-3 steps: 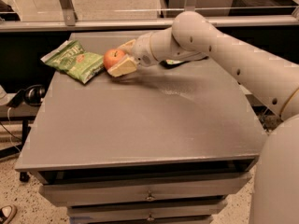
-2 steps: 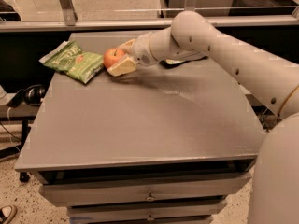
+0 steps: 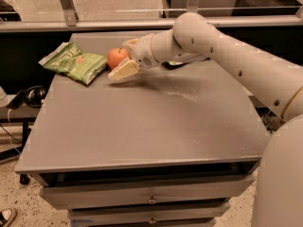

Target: Move apple near green jalapeno chip bag

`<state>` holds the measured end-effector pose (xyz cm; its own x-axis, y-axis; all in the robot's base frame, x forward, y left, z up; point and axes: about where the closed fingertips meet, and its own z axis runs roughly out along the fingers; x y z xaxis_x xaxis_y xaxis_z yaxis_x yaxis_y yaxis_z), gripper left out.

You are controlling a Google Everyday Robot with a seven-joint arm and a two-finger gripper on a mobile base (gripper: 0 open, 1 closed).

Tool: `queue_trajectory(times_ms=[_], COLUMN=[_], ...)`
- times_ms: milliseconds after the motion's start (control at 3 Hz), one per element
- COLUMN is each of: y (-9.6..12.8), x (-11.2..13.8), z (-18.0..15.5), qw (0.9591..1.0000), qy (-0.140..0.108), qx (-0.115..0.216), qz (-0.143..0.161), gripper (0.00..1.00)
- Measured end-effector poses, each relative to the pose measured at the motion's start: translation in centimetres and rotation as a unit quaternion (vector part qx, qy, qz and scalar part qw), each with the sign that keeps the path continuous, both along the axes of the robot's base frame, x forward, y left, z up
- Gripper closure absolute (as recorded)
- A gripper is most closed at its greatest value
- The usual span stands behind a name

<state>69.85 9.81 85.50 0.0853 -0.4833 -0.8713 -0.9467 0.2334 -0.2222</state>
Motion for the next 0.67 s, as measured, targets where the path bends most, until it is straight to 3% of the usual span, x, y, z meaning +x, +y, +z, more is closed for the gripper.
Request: queue_trajectory(times_ms=[667], y=[-0.63], x=[-1.47], z=[0.11], qw=[0.9998], qy=[0.011], qx=[0.019], qz=[0.0], gripper=[0.0])
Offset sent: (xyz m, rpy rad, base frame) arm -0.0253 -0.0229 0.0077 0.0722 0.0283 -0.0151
